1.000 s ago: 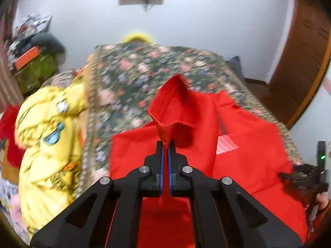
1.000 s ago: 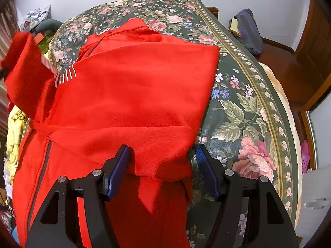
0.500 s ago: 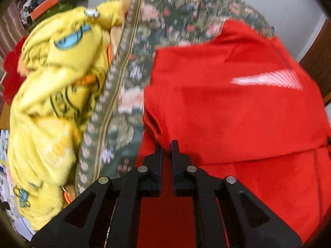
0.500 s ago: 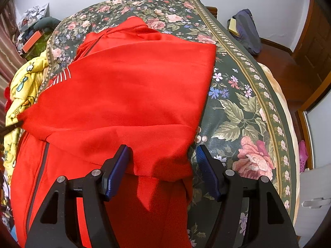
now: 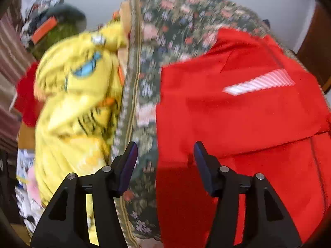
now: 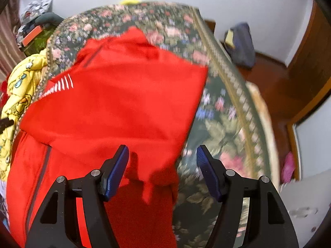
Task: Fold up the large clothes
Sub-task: 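Release the jacket and raise both tools above it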
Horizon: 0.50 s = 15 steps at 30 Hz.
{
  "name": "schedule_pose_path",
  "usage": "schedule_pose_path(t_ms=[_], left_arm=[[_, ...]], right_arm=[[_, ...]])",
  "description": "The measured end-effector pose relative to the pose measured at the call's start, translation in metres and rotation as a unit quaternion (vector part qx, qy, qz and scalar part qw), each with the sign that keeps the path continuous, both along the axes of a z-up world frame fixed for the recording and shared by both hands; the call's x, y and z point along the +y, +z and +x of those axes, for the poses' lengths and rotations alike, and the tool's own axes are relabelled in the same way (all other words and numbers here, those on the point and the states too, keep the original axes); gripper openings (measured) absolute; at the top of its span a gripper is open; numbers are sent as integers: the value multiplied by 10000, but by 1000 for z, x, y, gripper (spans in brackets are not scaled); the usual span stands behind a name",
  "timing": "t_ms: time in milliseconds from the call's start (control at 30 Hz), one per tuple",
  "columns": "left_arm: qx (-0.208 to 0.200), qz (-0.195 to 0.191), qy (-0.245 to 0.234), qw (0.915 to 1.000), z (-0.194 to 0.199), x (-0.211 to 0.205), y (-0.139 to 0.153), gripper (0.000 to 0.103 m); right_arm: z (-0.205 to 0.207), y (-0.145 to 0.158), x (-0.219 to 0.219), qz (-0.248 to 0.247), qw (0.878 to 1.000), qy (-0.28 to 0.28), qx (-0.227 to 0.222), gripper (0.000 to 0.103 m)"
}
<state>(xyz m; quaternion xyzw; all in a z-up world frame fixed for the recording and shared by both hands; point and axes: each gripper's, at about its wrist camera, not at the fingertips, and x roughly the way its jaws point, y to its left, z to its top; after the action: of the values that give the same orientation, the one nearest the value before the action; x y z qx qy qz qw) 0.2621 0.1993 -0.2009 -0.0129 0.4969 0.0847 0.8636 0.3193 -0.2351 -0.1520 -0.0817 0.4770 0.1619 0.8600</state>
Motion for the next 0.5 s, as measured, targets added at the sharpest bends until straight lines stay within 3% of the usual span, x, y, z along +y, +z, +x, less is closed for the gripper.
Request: schedule_pose_path(t_ms=[267, 500], left_arm=[[-727, 92, -327, 9968, 48, -22, 64, 62], [-911, -165, -586, 9940, 119, -52, 82, 64]], right_arm=[[19, 63, 18, 312, 9958, 297, -810, 64], [60, 75, 54, 426, 9929, 497, -997, 65]])
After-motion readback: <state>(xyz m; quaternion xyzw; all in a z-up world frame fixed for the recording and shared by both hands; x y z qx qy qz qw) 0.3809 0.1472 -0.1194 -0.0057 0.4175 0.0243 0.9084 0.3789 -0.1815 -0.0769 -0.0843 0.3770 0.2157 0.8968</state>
